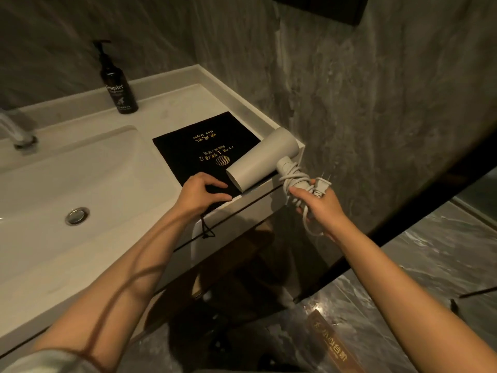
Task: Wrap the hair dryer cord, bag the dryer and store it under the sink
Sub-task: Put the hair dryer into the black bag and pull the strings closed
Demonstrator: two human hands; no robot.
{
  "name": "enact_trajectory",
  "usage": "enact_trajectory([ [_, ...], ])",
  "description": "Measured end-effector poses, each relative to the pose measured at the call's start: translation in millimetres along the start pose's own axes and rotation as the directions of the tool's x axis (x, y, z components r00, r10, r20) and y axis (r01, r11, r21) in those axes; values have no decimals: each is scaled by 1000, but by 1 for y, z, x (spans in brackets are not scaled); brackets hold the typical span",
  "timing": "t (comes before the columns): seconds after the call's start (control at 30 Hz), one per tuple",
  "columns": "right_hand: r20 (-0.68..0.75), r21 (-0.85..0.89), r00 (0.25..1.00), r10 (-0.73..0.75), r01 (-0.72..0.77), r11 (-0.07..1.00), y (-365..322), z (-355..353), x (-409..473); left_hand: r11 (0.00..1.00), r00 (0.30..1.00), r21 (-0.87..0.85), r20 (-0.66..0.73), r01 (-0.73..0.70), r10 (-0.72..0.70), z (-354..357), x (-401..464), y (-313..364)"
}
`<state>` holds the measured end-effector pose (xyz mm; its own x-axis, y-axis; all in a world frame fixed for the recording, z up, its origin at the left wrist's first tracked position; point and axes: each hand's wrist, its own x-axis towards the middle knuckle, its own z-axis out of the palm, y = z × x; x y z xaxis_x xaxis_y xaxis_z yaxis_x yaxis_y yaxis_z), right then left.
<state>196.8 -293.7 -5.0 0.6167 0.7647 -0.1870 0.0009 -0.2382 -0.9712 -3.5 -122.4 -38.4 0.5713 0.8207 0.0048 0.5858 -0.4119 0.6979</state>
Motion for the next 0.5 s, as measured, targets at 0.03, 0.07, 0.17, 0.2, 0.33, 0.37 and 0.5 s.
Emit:
enact_trajectory([
  [0.03, 15, 8, 1000, -3, 3, 1000, 0, -1, -1, 1000, 1000, 17, 18, -3, 2, 0, 2, -1],
  [0.07, 32, 21, 999, -3, 2, 1000, 1, -2, -2, 1000, 1000, 29, 23, -6, 6, -1, 4, -2],
  [0.17, 87, 73, 996, -10, 3, 997, -1, -3, -7, 996, 998, -71, -31, 61, -64, -2, 7, -1],
  [0.2, 99, 81, 995, -22, 14, 997, -2, -2, -8, 989, 994, -113, -51, 92, -98, -2, 7, 0],
  [0.33, 142, 105, 990, -8, -7, 994, -1, -2, -10, 957, 968, -254, -168, 141, -187, -4, 8, 6],
  [0.37, 159, 106, 987, 2, -19, 994, -1, -2, -10, 937, 957, -314, -189, 153, -219, -6, 9, 7],
  [0.5, 283, 107, 959, 2, -33, 994, 0, -3, -11, 853, 922, -497, -235, 159, -309, -16, 15, 16],
])
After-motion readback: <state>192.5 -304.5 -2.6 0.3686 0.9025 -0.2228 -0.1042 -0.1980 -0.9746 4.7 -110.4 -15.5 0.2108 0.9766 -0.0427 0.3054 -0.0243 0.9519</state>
